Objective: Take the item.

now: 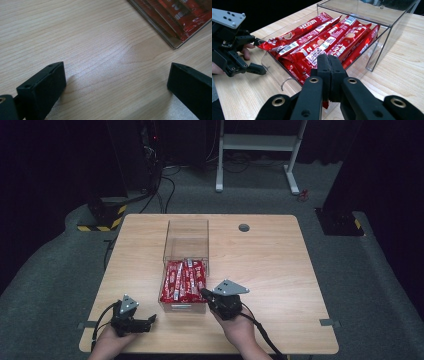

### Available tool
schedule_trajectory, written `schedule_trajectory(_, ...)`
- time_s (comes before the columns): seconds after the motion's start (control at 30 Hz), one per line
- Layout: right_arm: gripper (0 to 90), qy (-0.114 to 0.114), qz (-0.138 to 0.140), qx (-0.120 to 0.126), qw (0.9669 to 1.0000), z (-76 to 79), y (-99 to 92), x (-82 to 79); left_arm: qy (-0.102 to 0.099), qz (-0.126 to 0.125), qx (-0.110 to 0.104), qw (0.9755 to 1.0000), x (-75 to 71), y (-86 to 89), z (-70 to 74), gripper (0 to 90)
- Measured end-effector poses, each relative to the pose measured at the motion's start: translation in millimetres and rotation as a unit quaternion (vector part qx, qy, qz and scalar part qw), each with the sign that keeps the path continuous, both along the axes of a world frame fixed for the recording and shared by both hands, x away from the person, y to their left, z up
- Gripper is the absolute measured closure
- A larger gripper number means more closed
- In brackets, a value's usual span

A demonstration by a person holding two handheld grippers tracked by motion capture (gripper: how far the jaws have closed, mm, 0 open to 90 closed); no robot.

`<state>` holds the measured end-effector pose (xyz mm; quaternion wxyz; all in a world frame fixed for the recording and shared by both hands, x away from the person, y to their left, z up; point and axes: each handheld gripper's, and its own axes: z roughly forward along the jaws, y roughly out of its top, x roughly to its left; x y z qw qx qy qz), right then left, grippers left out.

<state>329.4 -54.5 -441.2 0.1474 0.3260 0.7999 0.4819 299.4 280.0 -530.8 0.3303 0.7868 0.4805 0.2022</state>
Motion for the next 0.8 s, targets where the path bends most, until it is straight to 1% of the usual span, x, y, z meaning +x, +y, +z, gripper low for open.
schedule_trajectory(0.1, 89.7, -0.001, -0.001, 0.001, 1.0, 0.8, -0.5, -0.8, 0.0, 0.0, 0.0, 1.0, 0.0, 0.0, 0.0, 2.4)
schedule_trajectory(0.17, 89.8, -0.006, -0.002, 0.0, 1.0, 1.7, -0.9, -1.1, 0.0, 0.0, 0.0, 1.0, 0.0, 0.0, 0.0, 2.4)
schedule_trajectory(0.37, 89.8, -0.006, -0.009, 0.008, 0.9999, 4.6, -5.7, -0.1, 0.0, 0.0, 0.0, 1.0, 0.0, 0.0, 0.0, 2.4)
schedule_trajectory(0.8, 89.9, -0.014, -0.01, 0.013, 0.9998, 7.9, -9.6, -0.9, 0.0, 0.0, 0.0, 1.0, 0.1, 0.0, 0.0, 2.4)
